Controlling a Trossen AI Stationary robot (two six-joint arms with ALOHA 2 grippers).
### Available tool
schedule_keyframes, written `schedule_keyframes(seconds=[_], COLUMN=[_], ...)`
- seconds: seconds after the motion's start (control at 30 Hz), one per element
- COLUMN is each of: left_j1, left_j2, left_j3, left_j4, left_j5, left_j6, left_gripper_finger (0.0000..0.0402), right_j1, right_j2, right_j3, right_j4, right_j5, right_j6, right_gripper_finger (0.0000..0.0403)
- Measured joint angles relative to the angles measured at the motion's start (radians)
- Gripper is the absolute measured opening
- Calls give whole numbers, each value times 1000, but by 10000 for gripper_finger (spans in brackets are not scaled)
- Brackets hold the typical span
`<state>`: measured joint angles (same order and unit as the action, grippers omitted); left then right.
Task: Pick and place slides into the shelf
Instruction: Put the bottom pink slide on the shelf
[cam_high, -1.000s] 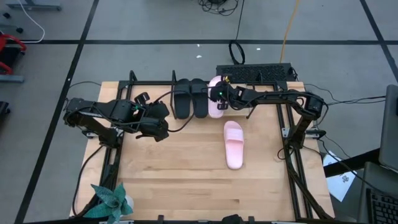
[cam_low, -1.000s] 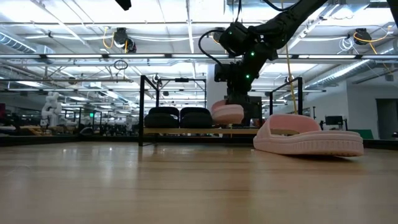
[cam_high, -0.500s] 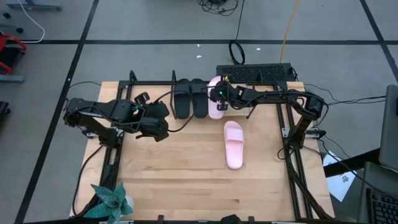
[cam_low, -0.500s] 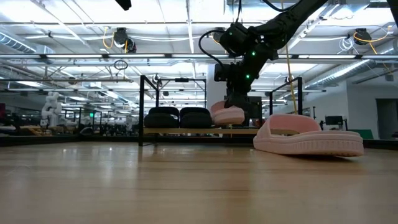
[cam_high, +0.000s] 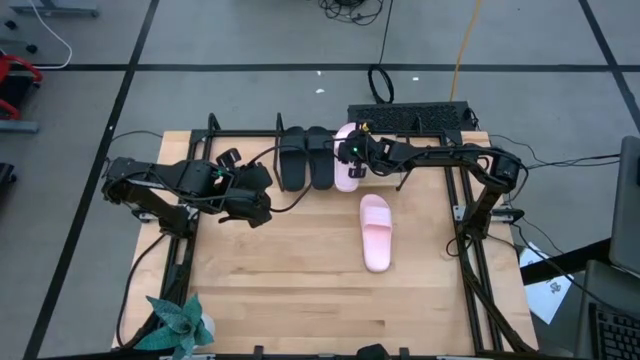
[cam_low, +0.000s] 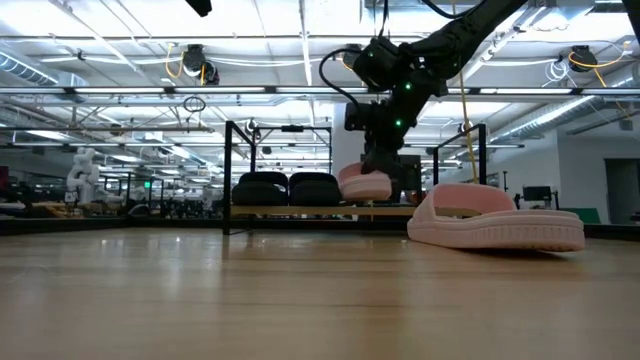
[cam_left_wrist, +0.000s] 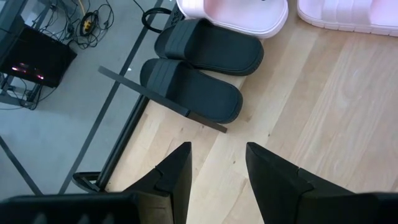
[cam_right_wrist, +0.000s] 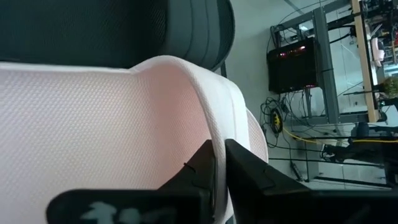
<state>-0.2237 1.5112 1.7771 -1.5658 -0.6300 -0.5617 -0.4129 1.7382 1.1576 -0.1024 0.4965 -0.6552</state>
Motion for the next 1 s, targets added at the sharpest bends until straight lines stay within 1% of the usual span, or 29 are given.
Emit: schedule_keyframes(seconds=[0.13,0.2,0.37,0.47,0.6,0.77,1.0], left_j1=[0,0,0,0,0,0,0], left_j2=[0,0,0,0,0,0,0], left_j3=[0,0,0,0,0,0,0], left_j4=[0,0,1,9,25,27,26], left_j5=[0,0,0,0,0,0,0], left_j6=[-1,-1,-3,-3,3,5,7], left_gripper_finger=[150,149,150,149,149,150,150], right_j1=[0,0,0,0,0,0,1], right_j2=[0,0,0,0,0,0,0], right_j3=[0,0,0,0,0,0,0], right_j4=[-17,-26,-32,-29,-29,-29,-29], right_j5=[-5,-20,-30,-10,0,4,5], right_j6=[15,17,31,17,7,-2,-15], right_gripper_finger=[24,31,76,104,128,141,141])
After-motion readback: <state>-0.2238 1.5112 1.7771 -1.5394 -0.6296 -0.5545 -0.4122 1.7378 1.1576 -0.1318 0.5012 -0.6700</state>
